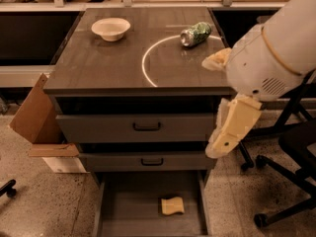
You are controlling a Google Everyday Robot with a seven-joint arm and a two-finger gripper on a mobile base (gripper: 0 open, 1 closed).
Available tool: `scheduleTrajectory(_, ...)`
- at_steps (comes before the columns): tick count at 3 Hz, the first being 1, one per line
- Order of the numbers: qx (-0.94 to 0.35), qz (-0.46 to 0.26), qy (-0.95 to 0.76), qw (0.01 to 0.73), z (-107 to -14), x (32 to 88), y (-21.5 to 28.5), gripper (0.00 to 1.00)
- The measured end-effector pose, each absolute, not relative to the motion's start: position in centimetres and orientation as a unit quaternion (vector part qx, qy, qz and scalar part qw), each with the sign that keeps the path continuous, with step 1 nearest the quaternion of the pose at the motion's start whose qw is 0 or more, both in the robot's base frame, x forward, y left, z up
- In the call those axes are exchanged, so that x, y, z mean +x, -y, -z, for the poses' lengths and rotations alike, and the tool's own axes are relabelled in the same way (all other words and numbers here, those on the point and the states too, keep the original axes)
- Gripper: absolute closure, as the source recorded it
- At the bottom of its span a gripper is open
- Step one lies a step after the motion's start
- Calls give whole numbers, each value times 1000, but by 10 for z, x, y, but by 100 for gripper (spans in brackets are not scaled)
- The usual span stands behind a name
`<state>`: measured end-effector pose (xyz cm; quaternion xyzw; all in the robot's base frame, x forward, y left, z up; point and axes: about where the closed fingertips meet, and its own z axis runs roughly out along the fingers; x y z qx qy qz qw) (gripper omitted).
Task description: Pick sponge from bottom drawer and place on counter
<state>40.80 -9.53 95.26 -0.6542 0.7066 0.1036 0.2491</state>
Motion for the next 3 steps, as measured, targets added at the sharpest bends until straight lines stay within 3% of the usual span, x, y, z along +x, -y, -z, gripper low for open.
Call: scheduleTrajectory(3, -693, -102, -685, 200, -751, 421, 85, 0)
